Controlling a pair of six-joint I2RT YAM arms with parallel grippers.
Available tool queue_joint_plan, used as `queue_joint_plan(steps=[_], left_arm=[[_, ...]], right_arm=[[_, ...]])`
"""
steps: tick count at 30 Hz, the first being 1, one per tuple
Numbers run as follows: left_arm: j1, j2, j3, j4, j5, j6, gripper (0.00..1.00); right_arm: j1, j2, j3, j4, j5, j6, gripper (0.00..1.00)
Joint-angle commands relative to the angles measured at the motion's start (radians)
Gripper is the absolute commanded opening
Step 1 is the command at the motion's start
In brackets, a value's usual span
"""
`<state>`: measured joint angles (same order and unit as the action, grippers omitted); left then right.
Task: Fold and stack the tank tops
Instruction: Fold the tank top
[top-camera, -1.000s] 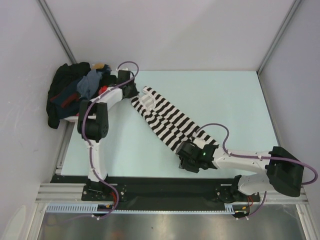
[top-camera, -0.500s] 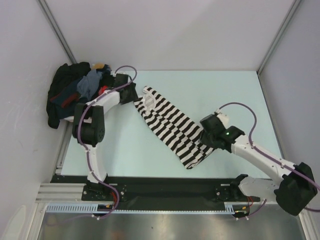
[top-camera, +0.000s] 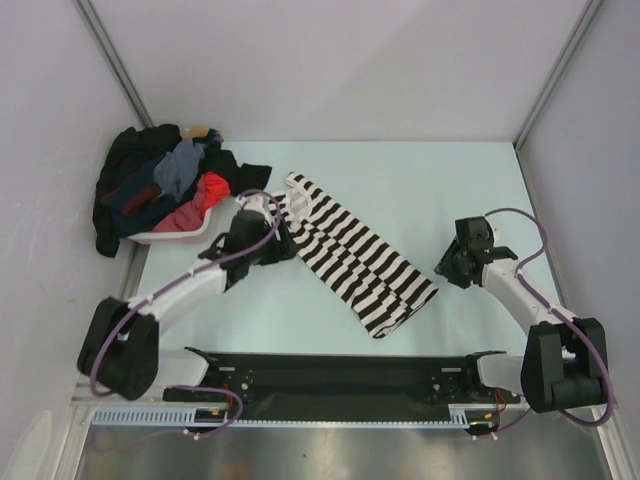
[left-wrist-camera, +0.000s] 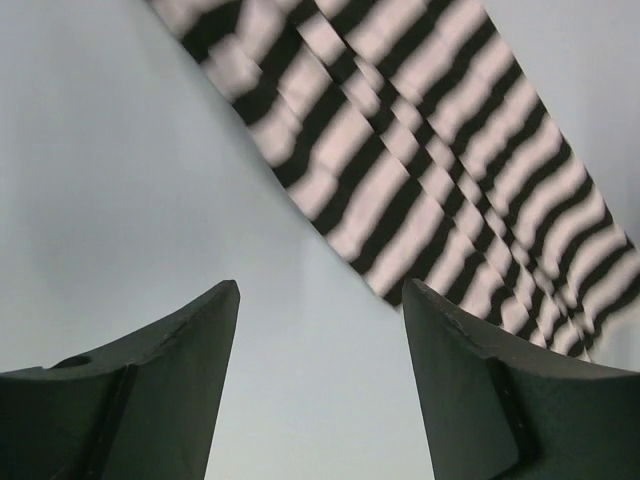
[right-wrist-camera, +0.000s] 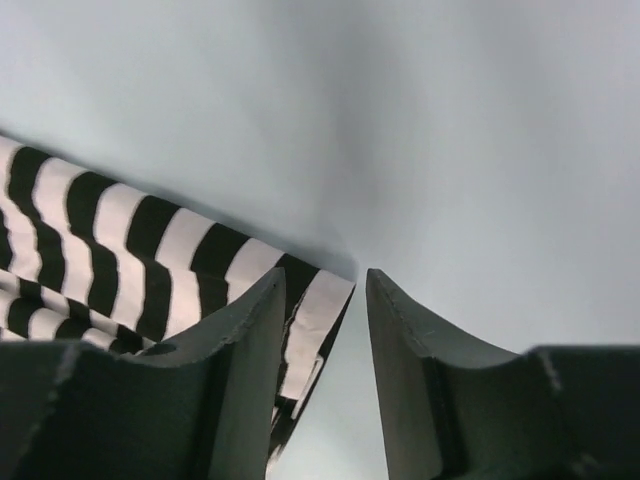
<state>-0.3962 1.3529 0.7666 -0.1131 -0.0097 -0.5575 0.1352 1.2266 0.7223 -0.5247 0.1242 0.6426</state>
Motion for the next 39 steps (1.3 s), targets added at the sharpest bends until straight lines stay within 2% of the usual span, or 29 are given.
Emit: queue_joint_plan(steps=[1,6,9,10,11,12,13,16,21,22,26,36,39], left_arm=[[-0.105,-0.132,-0.117,0.069,0.013,-0.102,0.72],[-0.318,-0.244,-0.245,0.105,-0.045,-0.235,0.72],[-0.443,-0.242,-0.270,0.141,-0.082,-0.303,0.72],[-0.472,-0.232,-0.263,0.135,-0.091,-0.321,0.71],[-0.528,-0.207,-0.254,0.133,-0.098,-0.337,0.71],[-0.559,-0.192,-0.231,0.136,-0.099,-0.357,0.71],[-0.591,-0.175,-0.215,0.133,-0.110,-0.367,0.71],[-0.735,-0.078,-0.141,0.127,-0.168,-0.398,0.70],[-0.826,0.126,-0.038,0.165,-0.182,-0.465,0.67],[-0.846,0.149,-0.035,0.183,-0.182,-0.473,0.63],[-0.886,0.247,-0.009,0.271,-0.190,-0.518,0.62],[-0.928,0.413,0.146,0.233,-0.240,-0.555,0.62],[-0.928,0.454,0.143,0.263,-0.233,-0.584,0.52]], right_arm=[[-0.014,0.019,-0.037,0.090,-0.110,-0.044,0.42],[-0.022,0.017,-0.110,0.150,-0.202,-0.069,0.42],[-0.040,0.025,-0.136,0.160,-0.216,-0.072,0.40],[-0.046,0.031,-0.139,0.160,-0.201,-0.070,0.36],[-0.051,0.037,-0.139,0.157,-0.193,-0.070,0.27],[-0.072,0.050,-0.139,0.154,-0.189,-0.070,0.06],[-0.084,0.056,-0.135,0.138,-0.181,-0.070,0.00],[-0.124,0.036,-0.133,0.115,-0.147,-0.075,0.00],[-0.128,-0.053,-0.161,0.107,-0.129,-0.081,0.00],[-0.128,-0.058,-0.164,0.111,-0.135,-0.081,0.00],[-0.128,-0.041,-0.169,0.123,-0.153,-0.086,0.00],[-0.128,-0.045,-0.165,0.135,-0.169,-0.095,0.00],[-0.129,-0.053,-0.169,0.134,-0.164,-0.093,0.00]])
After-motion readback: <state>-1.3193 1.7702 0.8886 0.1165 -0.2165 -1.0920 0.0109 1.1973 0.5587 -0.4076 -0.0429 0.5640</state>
